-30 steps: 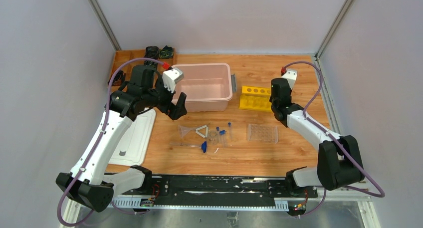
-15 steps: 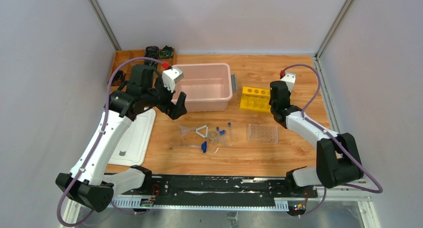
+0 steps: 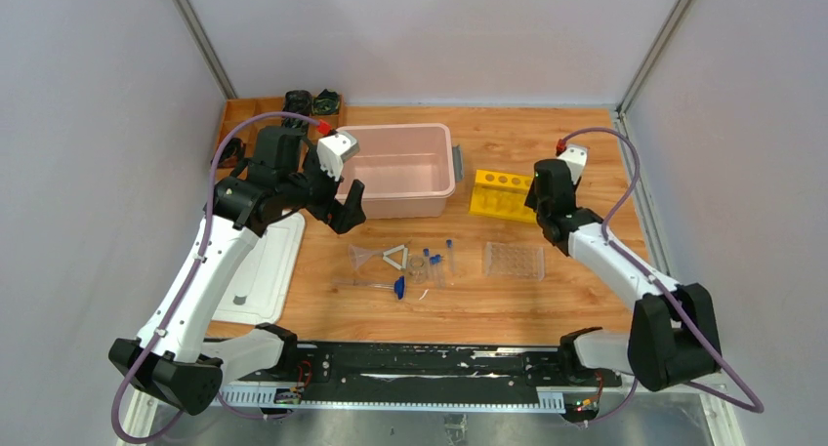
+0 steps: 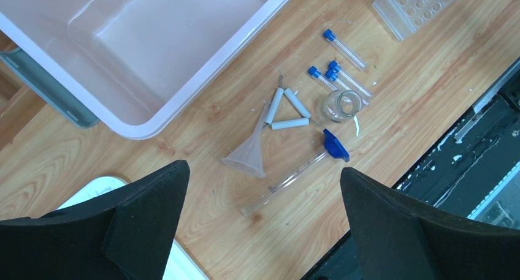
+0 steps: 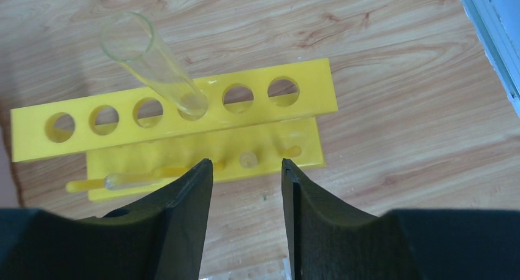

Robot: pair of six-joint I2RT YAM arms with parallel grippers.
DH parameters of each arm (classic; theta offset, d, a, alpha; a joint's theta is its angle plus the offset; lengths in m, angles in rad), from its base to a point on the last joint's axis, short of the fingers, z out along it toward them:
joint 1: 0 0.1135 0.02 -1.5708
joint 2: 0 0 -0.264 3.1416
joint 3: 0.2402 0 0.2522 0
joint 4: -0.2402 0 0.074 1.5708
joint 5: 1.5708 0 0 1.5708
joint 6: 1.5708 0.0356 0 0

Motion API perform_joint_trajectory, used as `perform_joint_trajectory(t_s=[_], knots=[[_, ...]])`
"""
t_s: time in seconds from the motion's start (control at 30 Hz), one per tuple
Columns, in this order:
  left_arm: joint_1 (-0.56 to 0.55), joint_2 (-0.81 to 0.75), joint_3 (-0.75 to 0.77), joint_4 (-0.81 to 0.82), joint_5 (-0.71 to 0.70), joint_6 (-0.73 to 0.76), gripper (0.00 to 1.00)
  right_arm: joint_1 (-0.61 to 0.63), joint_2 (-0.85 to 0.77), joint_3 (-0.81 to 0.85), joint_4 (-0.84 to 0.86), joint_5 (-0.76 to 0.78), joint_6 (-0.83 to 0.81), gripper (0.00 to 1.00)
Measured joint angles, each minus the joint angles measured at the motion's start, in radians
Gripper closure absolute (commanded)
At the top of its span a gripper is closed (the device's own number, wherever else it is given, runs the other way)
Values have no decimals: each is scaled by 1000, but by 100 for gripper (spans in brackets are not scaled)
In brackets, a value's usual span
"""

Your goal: Organize the chemistry lab equipment

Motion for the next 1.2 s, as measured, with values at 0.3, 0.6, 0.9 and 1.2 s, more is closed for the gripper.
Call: perform_joint_trajectory(t_s=[0.3, 0.6, 0.9, 1.2], knots=[[0, 0, 0, 0, -2, 0, 0, 176, -169, 40, -240, -25, 118, 57], [0, 0, 0, -3, -6, 0, 0, 430, 69, 142, -291, -192, 225, 58], [0, -8, 0, -11, -13, 0, 0, 443, 351, 225, -283, -326, 254, 59], [0, -8, 0, -14, -13, 0, 0, 443, 430, 261, -271, -330, 269, 67]])
